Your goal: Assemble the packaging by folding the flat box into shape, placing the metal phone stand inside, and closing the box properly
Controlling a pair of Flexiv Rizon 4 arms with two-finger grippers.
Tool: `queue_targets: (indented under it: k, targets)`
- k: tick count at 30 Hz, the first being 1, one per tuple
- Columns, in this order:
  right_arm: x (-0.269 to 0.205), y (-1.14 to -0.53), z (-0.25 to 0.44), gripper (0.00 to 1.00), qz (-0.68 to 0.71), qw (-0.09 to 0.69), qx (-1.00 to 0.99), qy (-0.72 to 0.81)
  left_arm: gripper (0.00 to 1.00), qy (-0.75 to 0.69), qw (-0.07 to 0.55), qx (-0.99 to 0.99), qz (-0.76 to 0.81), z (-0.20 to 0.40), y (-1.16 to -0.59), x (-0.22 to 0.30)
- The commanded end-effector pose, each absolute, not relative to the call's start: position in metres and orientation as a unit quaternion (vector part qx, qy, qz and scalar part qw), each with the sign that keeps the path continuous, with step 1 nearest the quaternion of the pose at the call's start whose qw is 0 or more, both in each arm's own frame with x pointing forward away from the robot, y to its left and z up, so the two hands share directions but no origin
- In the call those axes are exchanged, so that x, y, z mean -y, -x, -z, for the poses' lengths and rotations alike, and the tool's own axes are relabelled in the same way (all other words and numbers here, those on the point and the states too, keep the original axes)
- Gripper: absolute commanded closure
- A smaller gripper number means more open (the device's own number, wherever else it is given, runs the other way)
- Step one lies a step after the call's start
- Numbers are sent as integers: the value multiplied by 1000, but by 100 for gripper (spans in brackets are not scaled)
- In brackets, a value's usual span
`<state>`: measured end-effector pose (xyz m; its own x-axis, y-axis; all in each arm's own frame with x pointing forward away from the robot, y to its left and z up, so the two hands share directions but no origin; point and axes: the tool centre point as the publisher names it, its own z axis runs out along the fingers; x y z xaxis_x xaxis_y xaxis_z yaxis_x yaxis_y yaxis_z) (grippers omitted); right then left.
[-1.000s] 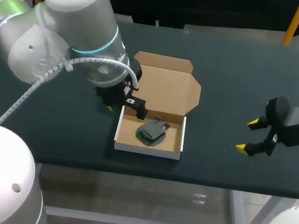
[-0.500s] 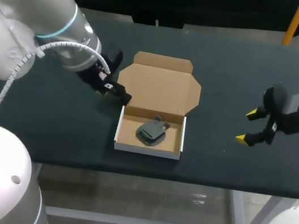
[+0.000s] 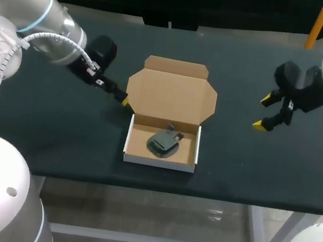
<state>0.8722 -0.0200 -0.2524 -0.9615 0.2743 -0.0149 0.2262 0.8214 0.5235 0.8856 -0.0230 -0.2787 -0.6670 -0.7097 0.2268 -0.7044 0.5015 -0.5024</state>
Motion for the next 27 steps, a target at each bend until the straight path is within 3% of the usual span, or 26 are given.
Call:
queue_targets:
  k: [1,27]
  targets:
    - [10,-891,244,0,-243,-12,-963,-117,0,381,-28,-869,315,285,-895,14]
    - [-25,-947,217,0,-152,-22,-984,-94,0,278,-65,-880,379,300,-919,-4]
